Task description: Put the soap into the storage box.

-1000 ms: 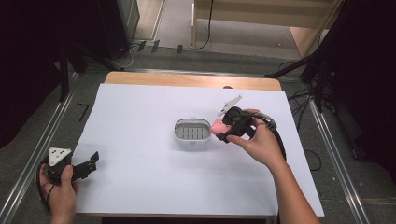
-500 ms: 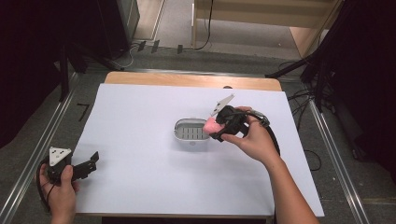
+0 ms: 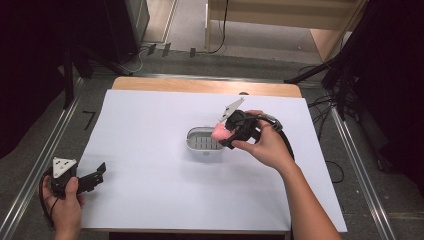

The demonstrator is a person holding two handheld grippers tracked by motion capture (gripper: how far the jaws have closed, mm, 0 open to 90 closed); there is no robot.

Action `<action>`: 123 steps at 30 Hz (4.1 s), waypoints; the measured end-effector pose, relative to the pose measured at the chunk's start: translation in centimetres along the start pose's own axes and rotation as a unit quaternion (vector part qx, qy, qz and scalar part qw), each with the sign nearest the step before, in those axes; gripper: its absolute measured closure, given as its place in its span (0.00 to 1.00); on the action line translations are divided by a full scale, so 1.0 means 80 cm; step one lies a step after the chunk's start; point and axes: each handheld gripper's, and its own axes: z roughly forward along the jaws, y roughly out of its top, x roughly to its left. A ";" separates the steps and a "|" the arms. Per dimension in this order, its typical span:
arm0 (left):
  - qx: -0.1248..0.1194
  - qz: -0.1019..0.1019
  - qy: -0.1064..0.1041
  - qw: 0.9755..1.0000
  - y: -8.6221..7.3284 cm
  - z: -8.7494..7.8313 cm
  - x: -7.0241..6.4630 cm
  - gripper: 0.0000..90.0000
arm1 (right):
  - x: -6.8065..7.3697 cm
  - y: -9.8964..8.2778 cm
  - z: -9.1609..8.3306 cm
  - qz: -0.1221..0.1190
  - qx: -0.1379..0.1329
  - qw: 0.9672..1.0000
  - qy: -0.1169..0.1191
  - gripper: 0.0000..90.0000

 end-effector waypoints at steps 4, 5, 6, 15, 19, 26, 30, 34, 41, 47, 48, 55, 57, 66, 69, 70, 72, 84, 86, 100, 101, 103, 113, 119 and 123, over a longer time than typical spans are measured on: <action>0.000 0.001 0.000 1.000 0.000 0.000 0.000 0.09 | 0.001 0.003 0.004 -0.013 0.000 1.000 0.000 0.43; 0.000 0.000 0.000 1.000 0.000 0.000 0.000 0.09 | 0.001 0.005 0.008 -0.023 -0.002 1.000 0.001 0.43; 0.000 0.000 0.000 1.000 0.000 0.000 0.000 0.09 | 0.002 0.006 0.010 -0.025 0.000 1.000 0.002 0.43; -0.001 -0.001 -0.001 1.000 0.000 0.000 0.000 0.09 | 0.009 0.017 0.021 -0.055 -0.002 0.998 0.008 0.43; 0.000 -0.001 0.000 1.000 0.000 0.000 0.000 0.09 | 0.012 0.023 0.027 -0.064 -0.005 0.998 0.013 0.43; 0.000 -0.002 -0.001 1.000 0.000 0.000 0.000 0.09 | 0.016 0.033 0.036 -0.084 -0.006 0.996 0.020 0.43; 0.000 -0.002 -0.002 1.000 0.000 0.000 0.000 0.09 | 0.016 0.036 0.039 -0.091 -0.009 0.995 0.027 0.43; 0.000 -0.003 -0.002 1.000 0.000 0.000 0.001 0.09 | 0.018 0.040 0.044 -0.101 -0.012 0.994 0.042 0.43; 0.000 -0.003 -0.002 1.000 0.000 0.000 0.001 0.09 | 0.019 0.043 0.053 -0.109 -0.006 0.993 0.046 0.43; 0.001 -0.004 -0.003 1.000 0.000 0.001 0.001 0.09 | 0.017 0.043 0.055 -0.117 0.000 0.992 0.044 0.43; 0.001 -0.004 -0.002 1.000 0.000 0.001 0.001 0.09 | 0.018 0.043 0.056 -0.119 0.002 0.992 0.044 0.43; 0.000 -0.005 -0.005 1.000 0.000 0.001 0.001 0.09 | 0.015 0.044 0.056 -0.099 -0.001 0.994 0.046 0.43; -0.001 -0.006 -0.004 1.000 0.000 0.001 0.001 0.09 | 0.013 0.045 0.053 -0.083 -0.004 0.995 0.049 0.41; -0.001 -0.005 -0.005 1.000 0.000 0.001 0.001 0.09 | 0.009 0.036 0.041 -0.060 -0.019 0.997 0.035 0.35; 0.000 -0.005 -0.004 1.000 0.000 0.001 0.001 0.09 | 0.006 0.030 0.033 -0.048 -0.031 0.998 0.031 0.35; 0.000 -0.004 -0.004 1.000 0.000 0.001 0.001 0.09 | 0.005 0.028 0.030 -0.044 -0.031 0.998 0.027 0.35; 0.000 -0.004 -0.002 1.000 0.000 0.001 0.001 0.09 | 0.002 0.023 0.023 -0.030 -0.039 0.998 0.026 0.34; 0.001 -0.001 -0.001 1.000 0.000 0.001 0.000 0.09 | -0.014 -0.029 -0.002 0.098 -0.059 0.993 0.017 0.18; 0.001 0.000 -0.001 1.000 0.000 0.001 0.000 0.09 | -0.014 -0.037 -0.003 0.114 -0.057 0.992 0.011 0.15; 0.001 0.001 0.000 1.000 0.000 0.000 0.000 0.09 | -0.007 -0.086 -0.007 0.170 -0.054 0.984 -0.003 0.03; 0.001 0.001 0.000 1.000 0.000 0.000 0.000 0.09 | -0.007 -0.086 -0.007 0.170 -0.054 0.984 -0.003 0.03; 0.001 0.000 0.000 1.000 0.000 0.000 0.000 0.09 | -0.006 -0.094 -0.009 0.173 -0.054 0.983 -0.003 0.03; 0.001 0.000 0.000 1.000 0.000 0.000 0.000 0.09 | -0.005 -0.127 -0.013 0.202 -0.055 0.978 -0.015 0.01; 0.000 0.002 0.000 1.000 0.000 0.000 0.000 0.09 | -0.005 -0.144 -0.016 0.214 -0.052 0.975 -0.023 0.01; 0.000 0.003 0.002 1.000 0.000 0.000 0.000 0.09 | -0.004 -0.154 -0.019 0.222 -0.054 0.973 -0.027 0.00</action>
